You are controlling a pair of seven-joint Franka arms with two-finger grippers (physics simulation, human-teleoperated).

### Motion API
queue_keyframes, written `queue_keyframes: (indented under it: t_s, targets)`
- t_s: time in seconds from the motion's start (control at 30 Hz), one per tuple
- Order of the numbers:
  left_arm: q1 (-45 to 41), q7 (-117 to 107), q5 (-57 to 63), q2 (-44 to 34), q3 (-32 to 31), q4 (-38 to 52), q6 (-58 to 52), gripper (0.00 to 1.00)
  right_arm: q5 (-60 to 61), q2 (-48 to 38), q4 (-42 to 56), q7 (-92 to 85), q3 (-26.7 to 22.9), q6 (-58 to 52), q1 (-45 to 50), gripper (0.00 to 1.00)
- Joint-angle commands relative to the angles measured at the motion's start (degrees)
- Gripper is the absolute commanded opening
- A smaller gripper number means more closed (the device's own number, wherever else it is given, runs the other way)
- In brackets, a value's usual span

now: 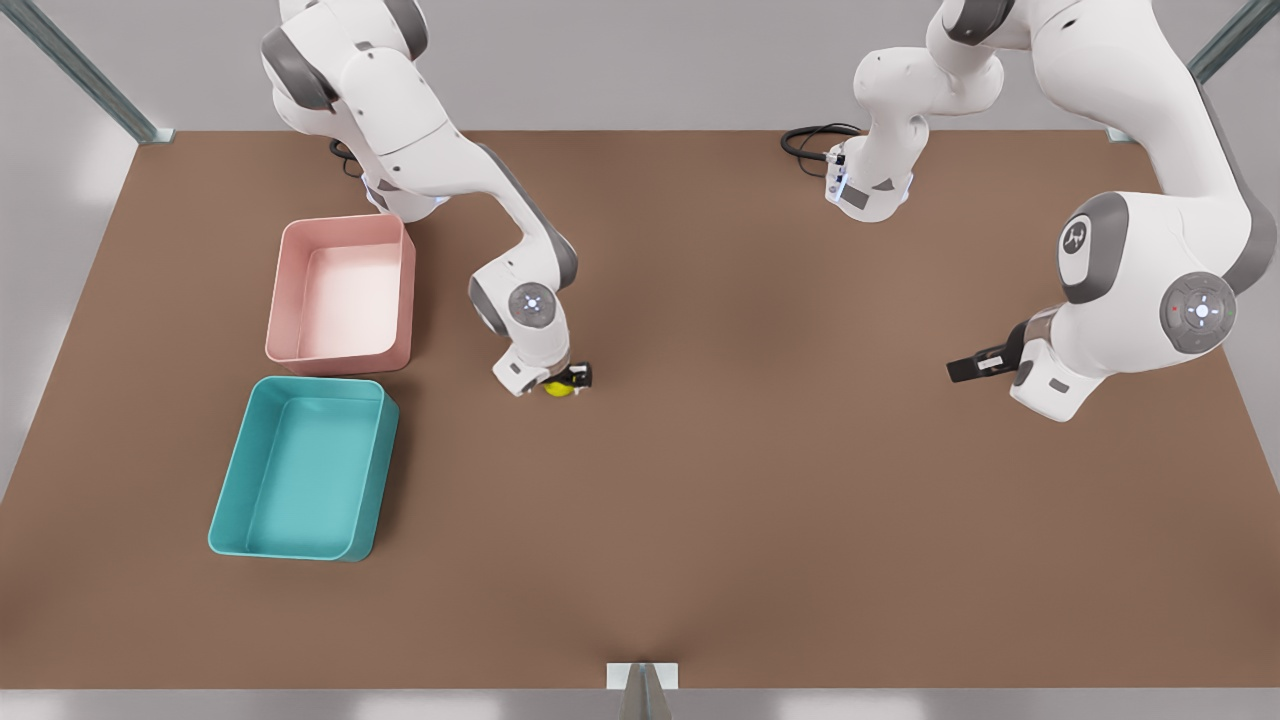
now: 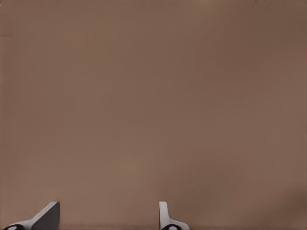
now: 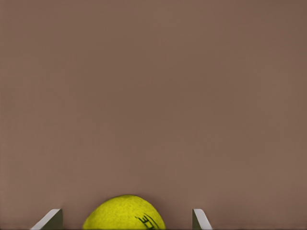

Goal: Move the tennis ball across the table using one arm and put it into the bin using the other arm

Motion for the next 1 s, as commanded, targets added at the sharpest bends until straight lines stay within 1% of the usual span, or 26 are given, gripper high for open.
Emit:
queue_keyframes:
  t_s: [0.0, 0.17, 0.3, 0.7, 0.83, 0.9, 0.97]
  targets:
    - [-0.1, -3.5, 0.0, -0.1, 0.0, 0.0, -0.5, 1.0, 0.0, 0.1, -0.2, 1.4, 0.1, 0.0, 0.2, 1.0]
    - [0.0, -3.1, 0.1, -0.2, 0.0, 0.0, -0.6, 1.0, 0.0, 1.4, 0.2, 1.4, 0.3, 0.0, 0.9, 1.0]
    - [-0.1, -3.3, 0.2, -0.2, -0.1, 0.0, -4.7, 1.0, 0.0, 1.9, -0.2, 1.4, 0.3, 0.2, 0.9, 1.0]
    - [-0.2, -3.1, 0.3, 0.1, -0.2, 0.0, -5.4, 1.0, 0.0, 3.6, -0.3, 1.3, 0.9, 0.3, 1.6, 1.0]
    - [-0.2, -3.1, 0.4, 0.0, -0.2, 0.0, -5.9, 1.0, 0.2, 4.4, 0.3, 1.0, 1.0, 0.2, 1.4, 0.83]
    - [-0.3, -3.2, 0.4, 0.1, -0.2, 0.1, -5.9, 1.0, 0.3, 4.3, 0.4, 0.9, 1.0, 0.1, 1.4, 0.68]
    - [-0.4, -3.2, 0.4, 0.1, -0.2, 0.2, -5.8, 1.0, 0.3, 4.0, 0.5, 0.8, 1.1, 0.0, 1.2, 0.64]
